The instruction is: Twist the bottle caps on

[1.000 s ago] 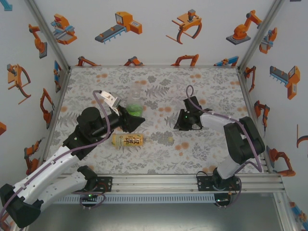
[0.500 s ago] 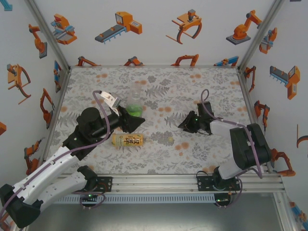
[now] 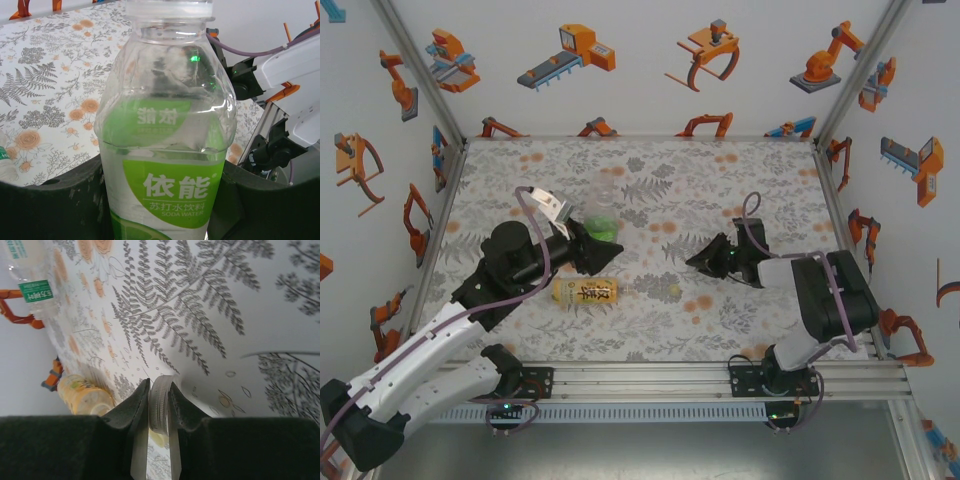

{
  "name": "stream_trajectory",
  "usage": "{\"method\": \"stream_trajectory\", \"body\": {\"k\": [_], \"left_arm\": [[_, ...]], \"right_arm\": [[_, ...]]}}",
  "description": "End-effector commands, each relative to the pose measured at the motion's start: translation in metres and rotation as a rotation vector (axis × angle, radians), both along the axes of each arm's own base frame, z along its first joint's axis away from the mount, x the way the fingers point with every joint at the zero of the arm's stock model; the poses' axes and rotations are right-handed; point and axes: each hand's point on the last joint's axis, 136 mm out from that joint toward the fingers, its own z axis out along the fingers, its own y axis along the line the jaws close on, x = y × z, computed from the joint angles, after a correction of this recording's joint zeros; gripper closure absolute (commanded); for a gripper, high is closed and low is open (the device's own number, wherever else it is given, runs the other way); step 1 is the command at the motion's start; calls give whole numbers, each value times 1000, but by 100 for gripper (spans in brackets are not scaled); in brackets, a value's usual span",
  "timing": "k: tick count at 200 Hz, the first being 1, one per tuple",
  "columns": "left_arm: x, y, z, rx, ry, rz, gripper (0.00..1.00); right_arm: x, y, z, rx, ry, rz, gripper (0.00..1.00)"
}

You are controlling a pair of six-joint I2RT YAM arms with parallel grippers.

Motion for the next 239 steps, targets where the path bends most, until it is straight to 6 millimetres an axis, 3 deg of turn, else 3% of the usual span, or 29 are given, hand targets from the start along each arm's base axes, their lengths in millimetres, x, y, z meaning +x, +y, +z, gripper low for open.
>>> {"method": "stream_trajectory", "body": {"k": [1,23,56,105,128,206,239], "left_arm": [[-2,-1,22,-42,-34,-6,100],[-3,-1,22,-42,-35,-8,100],[-3,0,23,-43,-38,-3,100],[-4,3,20,-34,-39,2,100],[-4,4,19,-33,-41,8,100],[-5,7,20,-38,-46,14,100],[-6,7,20,-40,-46,14,100]], "right_arm": [[7,11,5,90,-19,20,76],[3,14,-7,108,17,28,73],[-8,-4,-25,59,72,-47,63],[-24,-29,-39,-93,139,-74,63],[-24,-30,-34,-111,129,-61,72],[3,-3,16,110,-16,-50,78],[5,1,7,136,-2,-49,78]]}}
